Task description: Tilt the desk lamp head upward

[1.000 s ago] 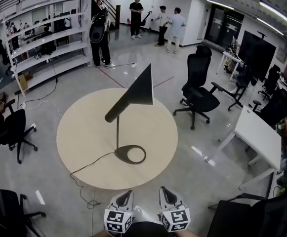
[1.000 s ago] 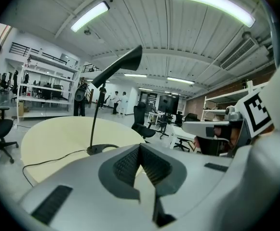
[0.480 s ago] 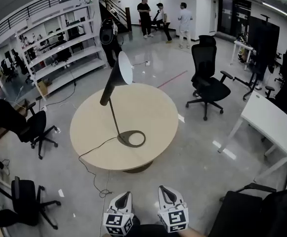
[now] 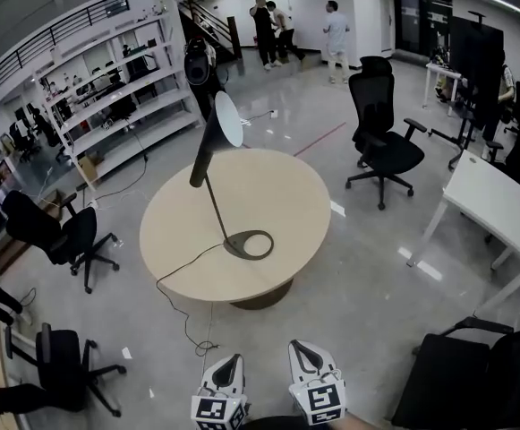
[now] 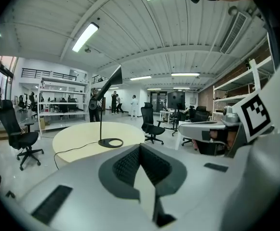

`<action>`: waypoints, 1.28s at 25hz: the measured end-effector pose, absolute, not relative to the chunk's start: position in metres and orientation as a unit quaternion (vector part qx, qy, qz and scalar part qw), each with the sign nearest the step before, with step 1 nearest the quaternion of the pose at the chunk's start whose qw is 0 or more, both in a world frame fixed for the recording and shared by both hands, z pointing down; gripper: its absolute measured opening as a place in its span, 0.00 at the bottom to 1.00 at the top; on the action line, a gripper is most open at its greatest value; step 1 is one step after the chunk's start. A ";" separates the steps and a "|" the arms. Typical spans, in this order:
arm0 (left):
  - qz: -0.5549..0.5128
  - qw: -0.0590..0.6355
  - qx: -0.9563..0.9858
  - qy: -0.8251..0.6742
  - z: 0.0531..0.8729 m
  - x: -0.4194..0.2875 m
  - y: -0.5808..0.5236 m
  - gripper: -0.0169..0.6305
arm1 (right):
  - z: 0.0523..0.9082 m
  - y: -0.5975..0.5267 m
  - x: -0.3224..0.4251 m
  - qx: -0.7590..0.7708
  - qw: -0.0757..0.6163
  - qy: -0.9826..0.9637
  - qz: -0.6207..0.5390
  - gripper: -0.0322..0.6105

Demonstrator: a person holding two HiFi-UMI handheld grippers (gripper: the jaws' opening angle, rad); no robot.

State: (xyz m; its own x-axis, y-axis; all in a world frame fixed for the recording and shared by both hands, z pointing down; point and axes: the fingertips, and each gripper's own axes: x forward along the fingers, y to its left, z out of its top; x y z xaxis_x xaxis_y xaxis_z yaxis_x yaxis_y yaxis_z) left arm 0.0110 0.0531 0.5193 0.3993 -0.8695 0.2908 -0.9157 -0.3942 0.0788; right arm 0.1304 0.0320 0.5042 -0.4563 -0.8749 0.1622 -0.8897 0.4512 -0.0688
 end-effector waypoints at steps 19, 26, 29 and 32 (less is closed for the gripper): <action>0.078 0.117 0.889 -0.436 0.529 -0.162 0.224 0.09 | 0.489 0.215 -0.051 0.600 0.101 -0.792 0.050 0.07; 0.081 0.111 0.886 -0.443 0.528 -0.168 0.237 0.09 | 0.499 0.244 -0.065 0.587 0.104 -0.801 0.052 0.07; 0.083 0.119 0.875 -0.461 0.532 -0.160 0.243 0.09 | 0.504 0.252 -0.054 0.579 0.102 -0.807 0.054 0.07; 0.087 0.124 0.868 -0.473 0.533 -0.149 0.249 0.09 | 0.512 0.260 -0.041 0.572 0.104 -0.811 0.063 0.07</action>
